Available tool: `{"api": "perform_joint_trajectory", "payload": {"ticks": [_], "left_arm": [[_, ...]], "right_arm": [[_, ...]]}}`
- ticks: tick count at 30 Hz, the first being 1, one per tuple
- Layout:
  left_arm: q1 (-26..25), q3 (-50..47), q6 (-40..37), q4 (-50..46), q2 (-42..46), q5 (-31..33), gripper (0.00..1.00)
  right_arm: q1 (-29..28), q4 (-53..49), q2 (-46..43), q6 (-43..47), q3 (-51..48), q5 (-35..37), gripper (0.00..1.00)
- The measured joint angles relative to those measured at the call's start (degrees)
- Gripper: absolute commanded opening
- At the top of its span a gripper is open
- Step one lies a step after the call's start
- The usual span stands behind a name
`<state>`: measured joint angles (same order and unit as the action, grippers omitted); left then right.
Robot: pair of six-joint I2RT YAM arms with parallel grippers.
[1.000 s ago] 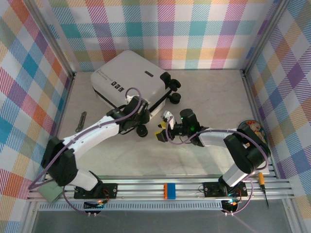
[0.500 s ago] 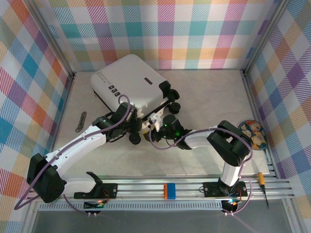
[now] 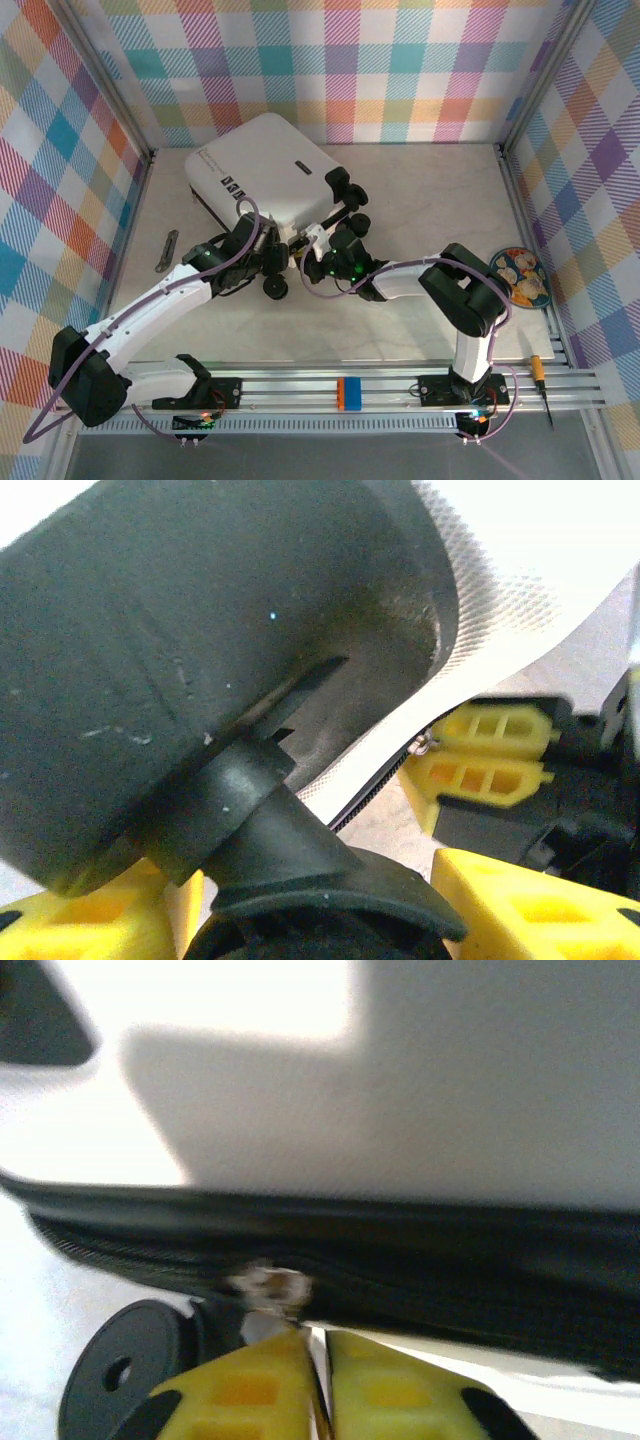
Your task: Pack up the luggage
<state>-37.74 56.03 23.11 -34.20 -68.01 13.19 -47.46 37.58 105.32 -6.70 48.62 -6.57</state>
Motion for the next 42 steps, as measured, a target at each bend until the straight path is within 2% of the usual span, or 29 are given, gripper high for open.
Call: {"api": "perform_joint_trajectory", "payload": {"ticks": [10, 15, 21, 25, 33, 38, 42], "left_arm": [[0.00, -1.92, 1.27, -0.87, 4.48, 1.01, 0.10], [-0.04, -1.92, 1.51, -1.57, 4.87, 1.27, 0.08], [-0.07, -2.62, 1.70, -1.86, 5.53, 1.81, 0.08], [-0.11, -3.32, 1.70, -2.03, 6.49, 2.38, 0.07], [-0.74, -4.76, 1.64, 5.62, 8.20, 2.03, 0.05], [-0.28, -6.08, 1.44, 7.26, 9.42, 0.94, 0.05], [0.07, -6.36, 1.44, 6.01, 10.71, -0.63, 0.05]], "right_arm": [[-0.87, 0.07, -0.81, 1.60, -0.74, 0.35, 0.00], [-0.37, -1.03, -2.69, 1.05, -1.86, 3.17, 0.00], [2.86, -5.42, -5.70, -1.44, -2.82, 9.68, 0.00], [7.10, -10.95, -6.19, -2.43, -0.83, 11.93, 0.00], [12.92, -22.88, -7.48, -0.85, 5.51, 4.81, 0.00], [14.80, -22.56, -10.34, -0.59, 2.95, -0.81, 0.00], [14.86, -17.64, -13.35, 0.26, -2.89, -3.04, 0.00]]}}
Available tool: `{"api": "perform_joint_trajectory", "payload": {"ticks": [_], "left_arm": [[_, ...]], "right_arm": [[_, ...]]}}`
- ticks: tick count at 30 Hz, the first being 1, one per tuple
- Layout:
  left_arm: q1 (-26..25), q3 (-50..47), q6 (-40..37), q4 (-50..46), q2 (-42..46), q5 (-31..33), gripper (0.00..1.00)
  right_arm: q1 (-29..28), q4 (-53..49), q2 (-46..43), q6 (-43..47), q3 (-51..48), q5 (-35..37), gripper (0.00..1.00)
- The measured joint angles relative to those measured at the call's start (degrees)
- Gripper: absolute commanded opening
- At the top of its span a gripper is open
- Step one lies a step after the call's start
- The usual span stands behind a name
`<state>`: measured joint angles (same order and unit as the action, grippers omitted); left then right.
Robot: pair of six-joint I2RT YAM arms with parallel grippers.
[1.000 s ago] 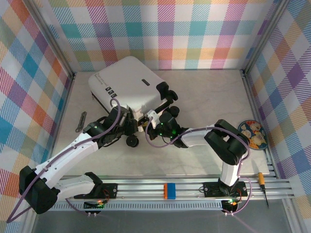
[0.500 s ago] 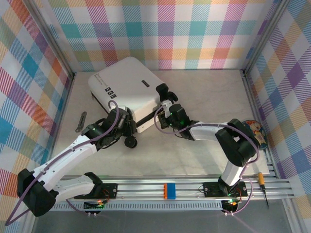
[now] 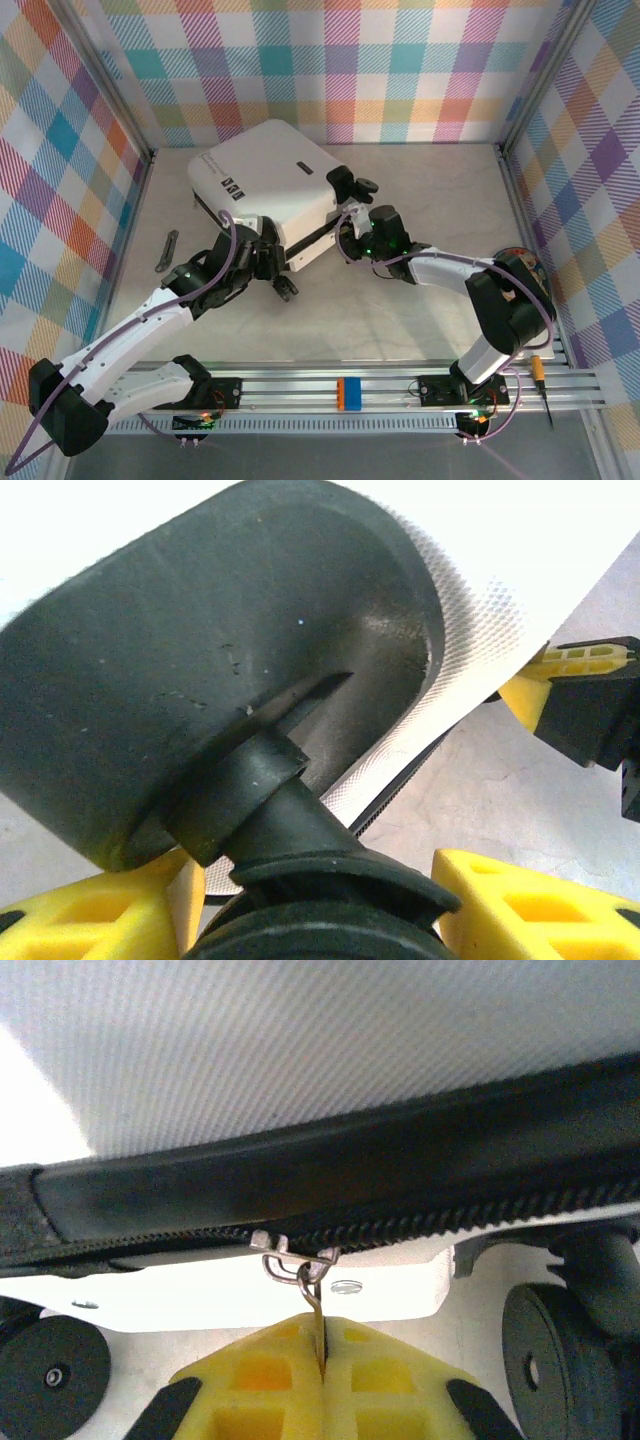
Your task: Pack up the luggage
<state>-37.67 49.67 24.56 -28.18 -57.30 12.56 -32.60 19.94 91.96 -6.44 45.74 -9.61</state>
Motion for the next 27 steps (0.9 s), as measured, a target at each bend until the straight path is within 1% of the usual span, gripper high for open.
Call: {"api": "perform_joint_trajectory", "payload": {"ticks": [5, 10, 15, 18, 20, 23, 27], "left_arm": [[0.02, -0.17, 0.15, -0.57, 0.28, -1.31, 0.05], [0.28, -2.34, 2.75, 2.12, 0.50, -3.30, 0.02], [0.31, -3.28, 5.38, 4.66, 0.87, -2.71, 0.01], [0.87, -3.65, 6.32, 3.80, 1.73, -1.25, 0.00], [1.18, -3.65, 6.56, 2.91, 2.08, -0.37, 0.00], [1.20, -3.65, 6.45, 2.62, 2.16, 0.35, 0.00], [1.20, -3.65, 5.38, 1.99, 2.32, 1.25, 0.00]], "right_arm": [[-0.46, 7.06, -1.07, -0.15, -5.01, 0.81, 0.00], [-1.81, 17.00, -0.52, -3.43, -9.92, 6.03, 0.00], [-1.92, 24.15, 1.79, -6.88, -10.75, 12.50, 0.00], [-1.27, 25.14, 2.08, -8.04, -10.36, 17.79, 0.00], [-0.61, 24.83, 2.40, -8.48, -9.81, 19.26, 0.00], [0.09, 23.37, 2.75, -9.07, -8.74, 19.37, 0.00], [2.38, 21.42, 2.82, -8.96, -7.78, 17.62, 0.00]]}}
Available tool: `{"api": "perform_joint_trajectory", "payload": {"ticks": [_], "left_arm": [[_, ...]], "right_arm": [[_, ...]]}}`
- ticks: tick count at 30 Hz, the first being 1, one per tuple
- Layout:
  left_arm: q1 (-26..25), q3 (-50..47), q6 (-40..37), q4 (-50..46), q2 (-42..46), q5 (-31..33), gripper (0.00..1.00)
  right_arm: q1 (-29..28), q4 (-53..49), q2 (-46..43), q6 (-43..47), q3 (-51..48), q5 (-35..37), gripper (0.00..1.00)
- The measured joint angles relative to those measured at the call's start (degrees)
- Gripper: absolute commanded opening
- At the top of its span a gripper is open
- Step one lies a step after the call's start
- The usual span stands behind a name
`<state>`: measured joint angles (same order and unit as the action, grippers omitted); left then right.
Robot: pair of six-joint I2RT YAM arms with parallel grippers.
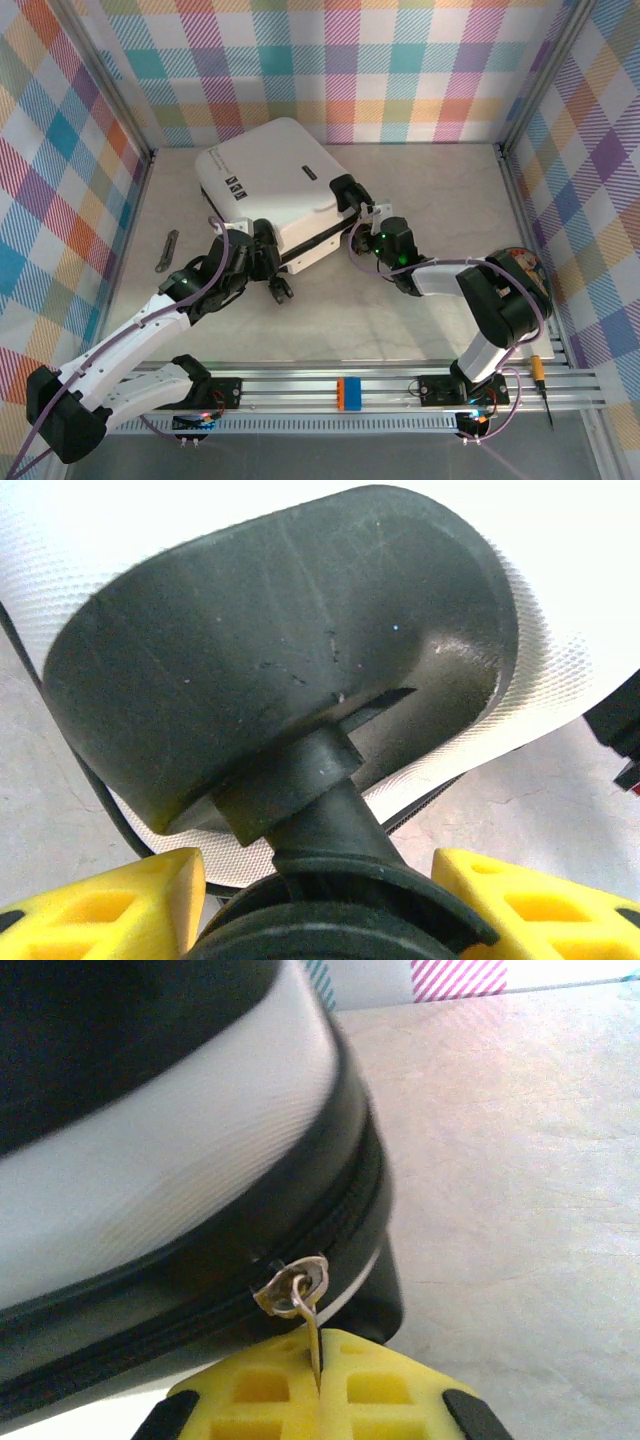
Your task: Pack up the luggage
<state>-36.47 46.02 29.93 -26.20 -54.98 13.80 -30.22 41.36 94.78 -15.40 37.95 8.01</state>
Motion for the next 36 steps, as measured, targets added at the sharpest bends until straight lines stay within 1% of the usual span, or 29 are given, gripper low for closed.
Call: {"api": "perform_joint_trajectory", "payload": {"ticks": [5, 9, 12, 15, 17, 22, 26, 29, 34, 36], "left_arm": [[0.00, -0.13, -2.36, -1.33, 0.94, 1.97, 0.00], [0.11, -0.44, -3.93, -1.64, 1.05, 3.96, 0.03], [1.33, -0.44, -5.66, -0.28, 0.02, 3.43, 0.03], [4.76, -0.42, -8.39, 2.86, -1.90, 1.29, 0.03], [7.72, -0.07, -10.03, 5.16, -3.91, -0.37, 0.03], [15.34, 2.56, -12.31, 10.34, -10.36, -2.40, 0.03], [20.92, 5.16, -12.28, 14.95, -16.09, -2.89, 0.03], [23.85, 7.54, -12.92, 15.91, -19.26, -4.50, 0.14], [25.62, 11.02, -13.57, 12.15, -20.81, -7.02, 0.52], [25.81, 11.61, -13.57, 10.05, -20.35, -8.09, 0.59]], "right_arm": [[1.09, -2.32, -1.70, 2.64, -0.22, -2.97, 0.00], [1.29, -3.89, -7.19, 4.46, -4.35, -4.83, 0.00], [1.31, -5.25, -12.50, 5.40, -8.07, -4.52, 0.00], [0.94, -6.05, -16.76, 5.88, -10.93, -3.54, 0.00], [-0.46, -6.56, -18.84, 6.27, -12.22, -1.55, 0.00], [-6.19, -7.26, -22.67, 6.95, -14.93, 2.69, 0.00], [-12.04, -7.72, -23.89, 7.34, -15.85, 3.34, 0.00], [-14.82, -8.00, -23.93, 7.34, -15.89, 3.30, 0.00], [-15.17, -7.91, -23.58, 7.37, -15.89, 3.32, 0.00], [-15.17, -7.61, -23.32, 7.50, -15.89, 3.32, 0.00]]}}
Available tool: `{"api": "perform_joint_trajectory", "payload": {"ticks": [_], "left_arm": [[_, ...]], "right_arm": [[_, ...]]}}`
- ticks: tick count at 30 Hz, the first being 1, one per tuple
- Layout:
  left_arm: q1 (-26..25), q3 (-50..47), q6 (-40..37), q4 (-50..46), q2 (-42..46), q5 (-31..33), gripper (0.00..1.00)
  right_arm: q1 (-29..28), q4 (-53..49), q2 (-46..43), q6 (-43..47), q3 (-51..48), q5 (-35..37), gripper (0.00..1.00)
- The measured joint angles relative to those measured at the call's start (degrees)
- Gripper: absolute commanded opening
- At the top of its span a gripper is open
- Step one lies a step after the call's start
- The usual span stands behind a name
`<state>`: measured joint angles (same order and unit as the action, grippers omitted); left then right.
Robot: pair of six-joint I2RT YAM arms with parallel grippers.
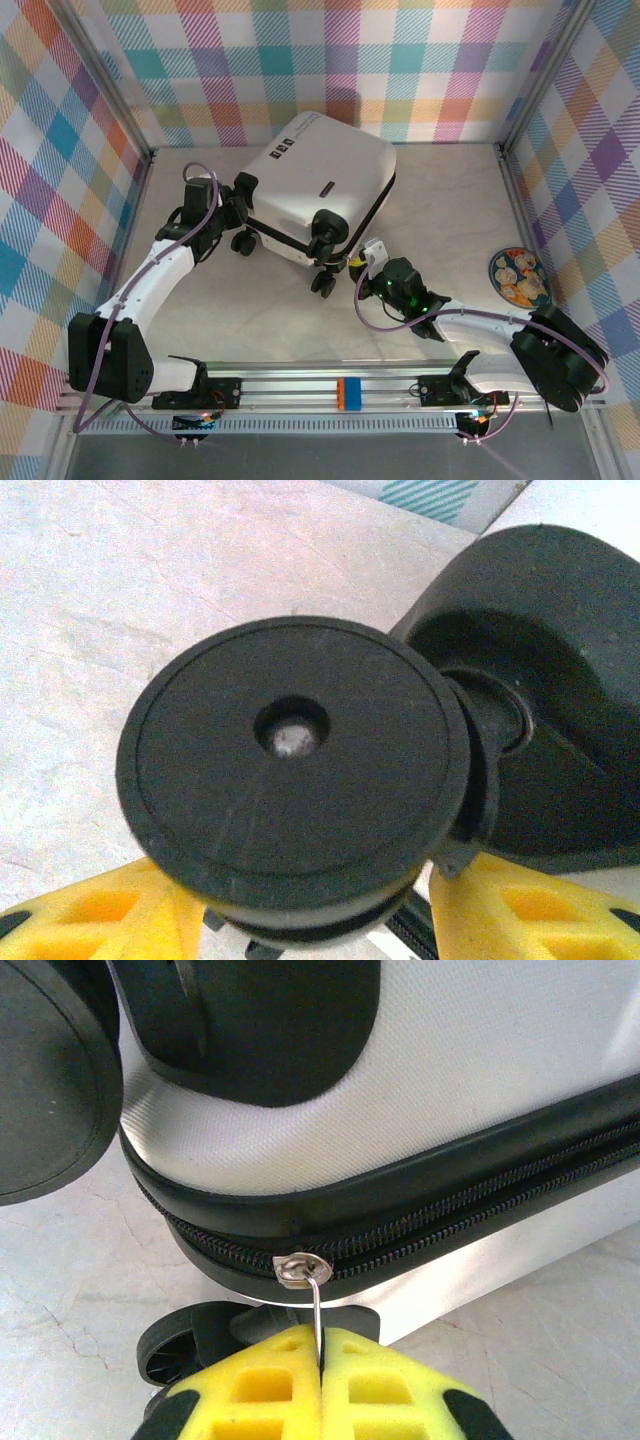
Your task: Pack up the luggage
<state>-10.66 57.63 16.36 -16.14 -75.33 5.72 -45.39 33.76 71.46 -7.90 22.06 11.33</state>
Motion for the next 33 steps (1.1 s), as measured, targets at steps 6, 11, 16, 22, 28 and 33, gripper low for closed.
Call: {"api": "perform_joint_trajectory", "payload": {"ticks": [6, 11, 16, 22, 28, 33], "left_arm": [[0.17, 0.42, -0.17, -3.76, 6.29, -1.92, 0.65], [-2.23, 0.61, -0.17, -5.64, 12.79, -4.26, 0.67], [-9.94, 0.68, 0.00, -6.47, 15.08, -7.91, 0.73], [-22.95, 0.66, 0.35, -6.16, 13.38, -10.12, 0.75], [-31.89, 0.68, 0.28, -5.75, 6.25, -9.62, 0.76], [-36.46, 2.01, -0.35, -6.27, -0.22, -7.61, 0.76]], "right_arm": [[0.13, 0.92, 1.18, 0.90, 0.07, 1.11, 0.00], [0.22, 1.01, 1.53, 1.33, 0.31, 1.09, 0.00], [0.33, 1.29, 2.27, 1.31, 0.57, 1.07, 0.00], [0.37, 1.27, 2.58, 1.25, 0.81, 1.03, 0.00], [0.37, 1.20, 2.56, 1.09, 0.81, 1.03, 0.00], [0.37, 1.11, 2.51, 1.07, 0.81, 1.03, 0.00]]}}
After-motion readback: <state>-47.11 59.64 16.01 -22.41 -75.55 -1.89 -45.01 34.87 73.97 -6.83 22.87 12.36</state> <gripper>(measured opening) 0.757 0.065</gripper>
